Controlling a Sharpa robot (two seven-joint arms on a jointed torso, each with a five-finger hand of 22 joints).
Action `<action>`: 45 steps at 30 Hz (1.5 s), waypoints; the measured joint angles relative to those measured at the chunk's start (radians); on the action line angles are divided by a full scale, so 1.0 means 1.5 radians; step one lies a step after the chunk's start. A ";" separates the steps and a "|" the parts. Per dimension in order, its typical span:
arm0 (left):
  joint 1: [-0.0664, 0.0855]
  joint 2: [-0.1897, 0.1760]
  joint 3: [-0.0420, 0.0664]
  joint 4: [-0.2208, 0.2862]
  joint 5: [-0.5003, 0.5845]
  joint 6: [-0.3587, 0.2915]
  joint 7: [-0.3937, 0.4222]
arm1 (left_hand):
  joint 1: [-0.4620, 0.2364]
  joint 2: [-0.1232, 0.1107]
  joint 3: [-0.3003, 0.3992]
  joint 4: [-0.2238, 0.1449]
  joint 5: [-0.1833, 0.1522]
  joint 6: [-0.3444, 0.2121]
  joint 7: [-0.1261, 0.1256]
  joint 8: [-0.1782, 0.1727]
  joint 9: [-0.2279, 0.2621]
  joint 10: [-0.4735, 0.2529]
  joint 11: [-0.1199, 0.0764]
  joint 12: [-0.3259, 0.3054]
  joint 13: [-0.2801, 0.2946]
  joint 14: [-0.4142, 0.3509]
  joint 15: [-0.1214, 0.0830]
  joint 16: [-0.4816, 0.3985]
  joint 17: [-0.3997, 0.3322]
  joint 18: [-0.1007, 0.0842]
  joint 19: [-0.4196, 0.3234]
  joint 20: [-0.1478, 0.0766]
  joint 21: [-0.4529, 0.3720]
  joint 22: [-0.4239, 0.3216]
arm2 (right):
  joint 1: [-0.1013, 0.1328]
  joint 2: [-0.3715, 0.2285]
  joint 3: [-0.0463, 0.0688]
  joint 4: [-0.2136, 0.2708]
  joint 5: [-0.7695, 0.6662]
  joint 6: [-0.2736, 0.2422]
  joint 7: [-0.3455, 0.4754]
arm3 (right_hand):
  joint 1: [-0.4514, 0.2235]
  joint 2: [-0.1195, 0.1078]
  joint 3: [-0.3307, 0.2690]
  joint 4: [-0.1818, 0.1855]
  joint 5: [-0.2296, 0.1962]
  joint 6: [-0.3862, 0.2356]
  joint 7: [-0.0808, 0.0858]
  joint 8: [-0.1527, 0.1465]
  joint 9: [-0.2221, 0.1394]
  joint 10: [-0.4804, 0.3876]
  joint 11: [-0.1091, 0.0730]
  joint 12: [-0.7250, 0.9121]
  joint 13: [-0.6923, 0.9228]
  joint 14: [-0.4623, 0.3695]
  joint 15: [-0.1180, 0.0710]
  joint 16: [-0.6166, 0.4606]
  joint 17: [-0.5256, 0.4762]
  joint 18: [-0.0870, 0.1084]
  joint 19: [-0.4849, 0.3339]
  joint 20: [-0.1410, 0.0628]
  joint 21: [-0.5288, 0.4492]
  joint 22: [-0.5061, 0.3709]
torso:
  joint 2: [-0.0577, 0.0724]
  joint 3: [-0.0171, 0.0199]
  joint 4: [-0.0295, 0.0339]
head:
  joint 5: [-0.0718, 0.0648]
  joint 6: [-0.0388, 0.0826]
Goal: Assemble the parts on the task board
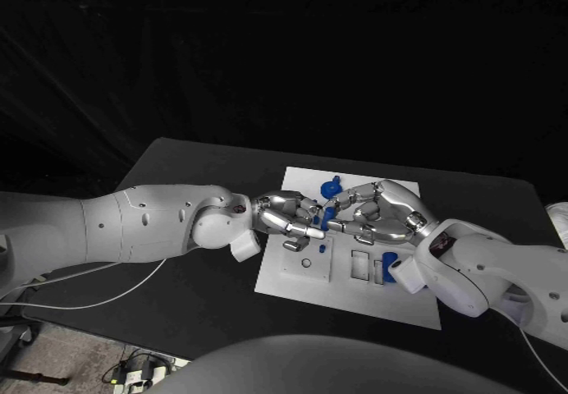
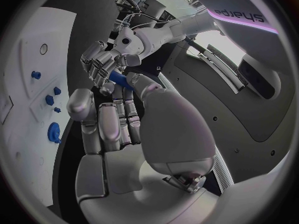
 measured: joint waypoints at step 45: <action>-0.005 0.000 0.000 -0.005 -0.035 -0.092 -0.026 | 0.038 0.046 -0.005 -0.019 0.090 0.132 0.013 -0.006 0.006 -0.007 -0.009 0.015 0.074 0.000 -0.021 0.000 0.000 -0.010 0.056 -0.020 0.043 0.000 | -0.005 -0.020 0.000 0.007 -0.129 -0.009 -0.050 | 0.005 -0.012 -0.031 0.021 -0.071 -0.137 0.013 -0.044 -0.033 -0.111 0.039 0.005 0.003 -0.024 0.031 -0.004 -0.034 0.000 -0.049 0.027 -0.058 0.000 | 0.000 0.0001 0.0001 | 0.005 0.000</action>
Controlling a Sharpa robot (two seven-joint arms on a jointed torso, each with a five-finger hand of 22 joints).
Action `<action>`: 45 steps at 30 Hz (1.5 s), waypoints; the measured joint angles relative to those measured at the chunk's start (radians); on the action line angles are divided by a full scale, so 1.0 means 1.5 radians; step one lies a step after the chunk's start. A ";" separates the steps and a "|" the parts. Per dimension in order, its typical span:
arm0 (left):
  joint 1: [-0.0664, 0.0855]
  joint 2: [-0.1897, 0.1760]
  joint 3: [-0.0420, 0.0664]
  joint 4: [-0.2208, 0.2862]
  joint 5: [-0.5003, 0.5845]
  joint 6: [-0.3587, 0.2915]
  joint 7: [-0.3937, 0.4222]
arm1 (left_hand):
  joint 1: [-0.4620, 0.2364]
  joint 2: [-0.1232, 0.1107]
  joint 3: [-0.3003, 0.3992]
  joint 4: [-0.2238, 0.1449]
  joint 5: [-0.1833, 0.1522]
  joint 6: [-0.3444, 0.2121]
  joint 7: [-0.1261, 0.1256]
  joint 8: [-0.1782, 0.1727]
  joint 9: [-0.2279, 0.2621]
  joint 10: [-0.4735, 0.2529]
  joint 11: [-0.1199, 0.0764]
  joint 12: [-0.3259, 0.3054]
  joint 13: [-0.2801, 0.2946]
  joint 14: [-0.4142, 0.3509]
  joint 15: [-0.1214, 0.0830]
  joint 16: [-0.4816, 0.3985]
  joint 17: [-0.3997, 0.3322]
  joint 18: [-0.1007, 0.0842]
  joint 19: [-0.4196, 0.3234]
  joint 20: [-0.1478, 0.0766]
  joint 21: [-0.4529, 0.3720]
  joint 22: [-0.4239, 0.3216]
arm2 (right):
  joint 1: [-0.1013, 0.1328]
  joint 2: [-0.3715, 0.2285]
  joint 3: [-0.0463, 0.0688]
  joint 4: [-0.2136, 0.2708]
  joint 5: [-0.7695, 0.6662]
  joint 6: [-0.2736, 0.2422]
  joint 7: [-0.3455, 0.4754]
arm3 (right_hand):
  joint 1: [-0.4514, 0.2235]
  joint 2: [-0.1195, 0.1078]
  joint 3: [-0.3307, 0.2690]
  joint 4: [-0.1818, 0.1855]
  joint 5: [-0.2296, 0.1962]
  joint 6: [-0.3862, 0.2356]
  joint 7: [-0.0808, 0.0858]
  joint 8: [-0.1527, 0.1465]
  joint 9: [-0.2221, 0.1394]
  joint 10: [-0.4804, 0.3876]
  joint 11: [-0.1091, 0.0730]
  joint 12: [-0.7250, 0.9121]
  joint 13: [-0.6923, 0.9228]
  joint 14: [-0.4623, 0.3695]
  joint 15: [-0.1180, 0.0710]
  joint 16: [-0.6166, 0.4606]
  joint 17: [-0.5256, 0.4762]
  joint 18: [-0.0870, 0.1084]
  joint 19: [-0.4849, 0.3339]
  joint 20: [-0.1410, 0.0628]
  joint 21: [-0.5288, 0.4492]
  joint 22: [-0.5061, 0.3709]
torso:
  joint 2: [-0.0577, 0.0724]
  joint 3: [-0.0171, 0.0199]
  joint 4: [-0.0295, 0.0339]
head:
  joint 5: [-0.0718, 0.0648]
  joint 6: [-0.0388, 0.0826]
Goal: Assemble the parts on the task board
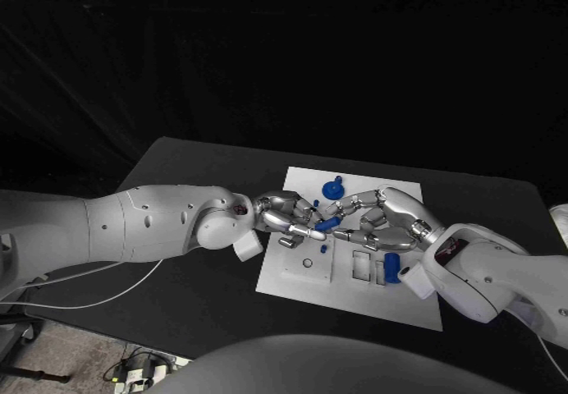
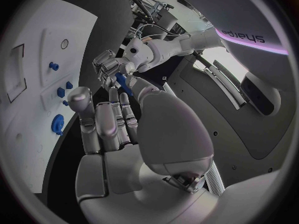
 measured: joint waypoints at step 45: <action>-0.004 -0.007 0.000 -0.002 -0.041 -0.069 -0.048 | 0.003 -0.003 -0.012 -0.006 0.033 -0.041 0.017 -0.031 -0.009 0.000 0.000 0.000 0.000 0.000 0.000 0.000 0.000 0.000 -0.006 0.001 -0.010 0.000 | -0.024 -0.047 -0.001 0.038 -0.398 -0.044 -0.137 | 0.002 -0.017 -0.024 0.028 -0.024 0.020 0.012 0.081 -0.023 0.000 -0.015 0.104 0.017 0.041 -0.010 0.021 0.032 0.000 0.049 -0.006 0.054 0.000 | 0.000 -0.0001 -0.0004 | 0.000 0.000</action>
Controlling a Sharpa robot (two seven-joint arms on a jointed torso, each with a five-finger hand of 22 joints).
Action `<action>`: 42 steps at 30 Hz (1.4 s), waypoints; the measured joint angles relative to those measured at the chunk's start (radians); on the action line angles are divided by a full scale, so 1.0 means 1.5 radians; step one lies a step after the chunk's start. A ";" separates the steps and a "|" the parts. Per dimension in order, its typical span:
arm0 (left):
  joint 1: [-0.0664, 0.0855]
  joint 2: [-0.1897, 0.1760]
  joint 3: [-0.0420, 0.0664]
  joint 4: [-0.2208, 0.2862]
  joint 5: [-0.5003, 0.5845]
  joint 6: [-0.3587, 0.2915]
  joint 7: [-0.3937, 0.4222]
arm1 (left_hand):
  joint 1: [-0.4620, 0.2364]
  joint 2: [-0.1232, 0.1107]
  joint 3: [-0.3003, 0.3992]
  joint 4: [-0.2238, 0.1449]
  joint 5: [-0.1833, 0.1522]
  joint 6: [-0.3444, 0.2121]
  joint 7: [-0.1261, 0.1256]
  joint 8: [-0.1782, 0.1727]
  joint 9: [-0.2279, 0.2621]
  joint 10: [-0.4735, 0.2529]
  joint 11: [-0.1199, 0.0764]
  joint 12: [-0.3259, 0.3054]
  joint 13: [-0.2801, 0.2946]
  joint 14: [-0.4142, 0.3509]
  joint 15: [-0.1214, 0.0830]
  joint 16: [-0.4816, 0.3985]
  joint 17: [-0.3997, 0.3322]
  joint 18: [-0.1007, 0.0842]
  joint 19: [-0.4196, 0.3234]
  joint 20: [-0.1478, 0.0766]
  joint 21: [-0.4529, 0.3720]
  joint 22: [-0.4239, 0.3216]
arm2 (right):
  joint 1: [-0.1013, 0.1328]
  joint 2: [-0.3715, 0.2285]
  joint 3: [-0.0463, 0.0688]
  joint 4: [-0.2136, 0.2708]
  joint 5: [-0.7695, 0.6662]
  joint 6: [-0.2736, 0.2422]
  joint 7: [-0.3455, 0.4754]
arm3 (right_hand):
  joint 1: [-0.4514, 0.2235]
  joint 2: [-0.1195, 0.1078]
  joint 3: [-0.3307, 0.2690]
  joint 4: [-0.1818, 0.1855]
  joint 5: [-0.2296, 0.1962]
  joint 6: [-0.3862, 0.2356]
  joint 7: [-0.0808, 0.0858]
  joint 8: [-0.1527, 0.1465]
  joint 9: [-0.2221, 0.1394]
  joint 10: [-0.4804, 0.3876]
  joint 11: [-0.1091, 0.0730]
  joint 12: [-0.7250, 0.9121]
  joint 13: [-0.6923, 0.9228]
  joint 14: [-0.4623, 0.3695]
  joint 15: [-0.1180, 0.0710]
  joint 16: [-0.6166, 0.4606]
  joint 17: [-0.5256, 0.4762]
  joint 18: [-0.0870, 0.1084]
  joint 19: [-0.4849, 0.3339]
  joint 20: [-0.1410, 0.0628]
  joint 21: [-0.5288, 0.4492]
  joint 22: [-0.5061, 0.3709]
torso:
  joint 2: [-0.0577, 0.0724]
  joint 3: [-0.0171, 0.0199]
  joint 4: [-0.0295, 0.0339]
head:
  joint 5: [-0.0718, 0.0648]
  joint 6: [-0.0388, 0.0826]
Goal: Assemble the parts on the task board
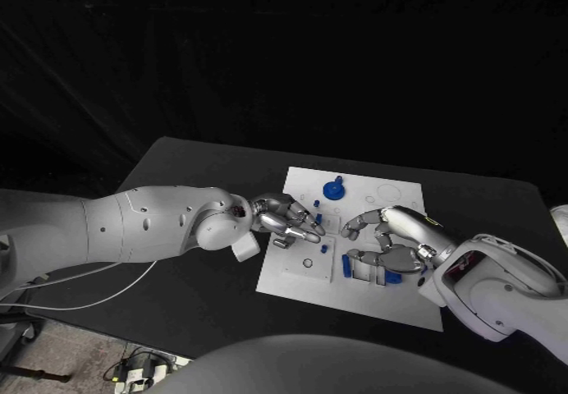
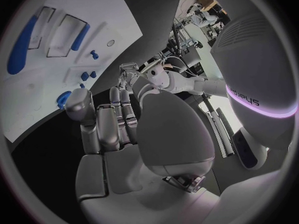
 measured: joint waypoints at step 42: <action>-0.001 -0.013 0.000 0.010 -0.083 -0.009 0.014 | 0.002 0.002 -0.011 0.007 -0.010 -0.026 0.007 -0.005 -0.003 0.000 0.009 0.000 0.006 0.000 0.005 0.000 0.000 0.000 -0.007 0.007 -0.005 0.000 | -0.056 0.078 -0.001 -0.070 -0.294 0.152 -0.174 | 0.080 -0.039 -0.100 0.121 0.141 -0.404 0.007 0.224 0.104 -0.324 0.058 0.009 0.022 -0.138 0.043 -0.032 -0.157 0.016 -0.128 0.037 -0.177 0.000 | 0.000 0.0001 0.0000 | 0.001 0.000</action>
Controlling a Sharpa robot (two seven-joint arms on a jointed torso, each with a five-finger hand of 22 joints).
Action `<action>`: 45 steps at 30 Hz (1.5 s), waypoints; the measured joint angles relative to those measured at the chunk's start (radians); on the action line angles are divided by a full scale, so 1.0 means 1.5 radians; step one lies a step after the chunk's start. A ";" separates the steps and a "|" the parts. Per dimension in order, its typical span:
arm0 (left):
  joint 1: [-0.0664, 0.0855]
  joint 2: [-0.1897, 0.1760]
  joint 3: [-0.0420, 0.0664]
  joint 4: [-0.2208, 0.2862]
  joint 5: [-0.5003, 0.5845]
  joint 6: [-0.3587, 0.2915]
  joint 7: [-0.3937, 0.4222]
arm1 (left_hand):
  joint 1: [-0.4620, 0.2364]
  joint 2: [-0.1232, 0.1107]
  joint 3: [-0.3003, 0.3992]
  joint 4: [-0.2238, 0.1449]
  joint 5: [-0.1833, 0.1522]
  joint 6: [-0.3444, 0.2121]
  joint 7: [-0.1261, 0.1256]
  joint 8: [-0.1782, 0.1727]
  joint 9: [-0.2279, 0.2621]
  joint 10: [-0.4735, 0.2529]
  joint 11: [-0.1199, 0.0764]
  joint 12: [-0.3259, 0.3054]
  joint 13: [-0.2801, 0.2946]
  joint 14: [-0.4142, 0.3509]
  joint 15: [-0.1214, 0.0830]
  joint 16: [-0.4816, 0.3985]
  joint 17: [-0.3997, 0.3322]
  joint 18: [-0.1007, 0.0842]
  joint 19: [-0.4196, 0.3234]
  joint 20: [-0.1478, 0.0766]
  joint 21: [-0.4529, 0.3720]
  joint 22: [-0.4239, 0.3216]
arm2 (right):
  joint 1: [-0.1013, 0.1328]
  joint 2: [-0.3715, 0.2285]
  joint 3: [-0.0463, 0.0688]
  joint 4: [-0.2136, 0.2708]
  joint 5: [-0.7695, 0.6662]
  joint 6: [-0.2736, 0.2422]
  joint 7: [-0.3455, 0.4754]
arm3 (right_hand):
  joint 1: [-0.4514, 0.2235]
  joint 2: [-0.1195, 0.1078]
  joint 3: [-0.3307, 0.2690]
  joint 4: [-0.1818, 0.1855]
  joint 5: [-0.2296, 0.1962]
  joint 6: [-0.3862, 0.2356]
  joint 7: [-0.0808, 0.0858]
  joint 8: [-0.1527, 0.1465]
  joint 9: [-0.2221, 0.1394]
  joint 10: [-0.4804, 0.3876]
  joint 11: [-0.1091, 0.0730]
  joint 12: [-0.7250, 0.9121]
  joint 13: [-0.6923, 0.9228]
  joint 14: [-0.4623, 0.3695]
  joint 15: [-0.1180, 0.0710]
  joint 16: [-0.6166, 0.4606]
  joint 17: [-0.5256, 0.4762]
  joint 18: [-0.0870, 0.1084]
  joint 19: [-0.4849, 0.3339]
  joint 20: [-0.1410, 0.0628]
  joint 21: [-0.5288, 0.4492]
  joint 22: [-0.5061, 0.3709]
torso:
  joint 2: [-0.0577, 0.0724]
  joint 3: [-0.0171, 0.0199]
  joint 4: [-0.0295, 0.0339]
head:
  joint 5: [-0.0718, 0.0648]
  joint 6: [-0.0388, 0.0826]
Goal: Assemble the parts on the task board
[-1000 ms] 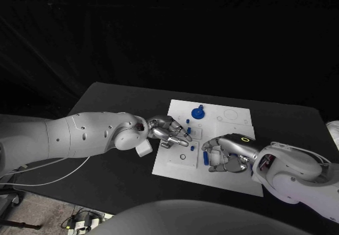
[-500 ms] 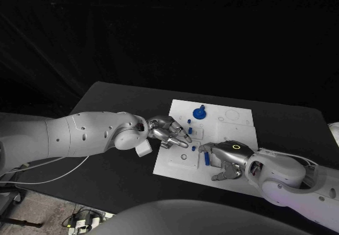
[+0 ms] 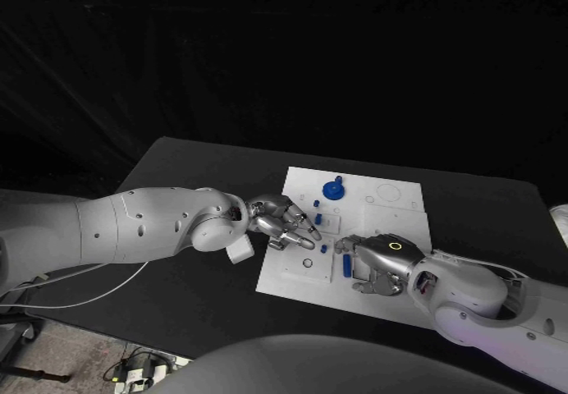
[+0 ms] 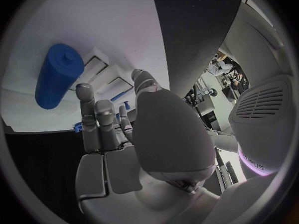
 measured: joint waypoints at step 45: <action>-0.009 0.003 0.000 -0.007 -0.003 0.014 -0.011 | 0.003 -0.001 -0.002 0.002 0.018 -0.007 0.002 0.003 0.000 -0.002 0.002 0.000 0.000 0.000 0.005 0.000 0.000 0.000 -0.005 0.005 -0.009 0.000 | -0.007 0.028 0.002 -0.024 0.040 -0.008 -0.008 | -0.023 0.035 0.070 -0.109 0.033 0.028 0.000 0.111 -0.092 0.157 -0.011 0.009 -0.068 0.000 -0.003 0.017 -0.045 -0.001 0.013 0.001 0.048 0.000 | 0.000 -0.0001 0.0004 | 0.003 0.000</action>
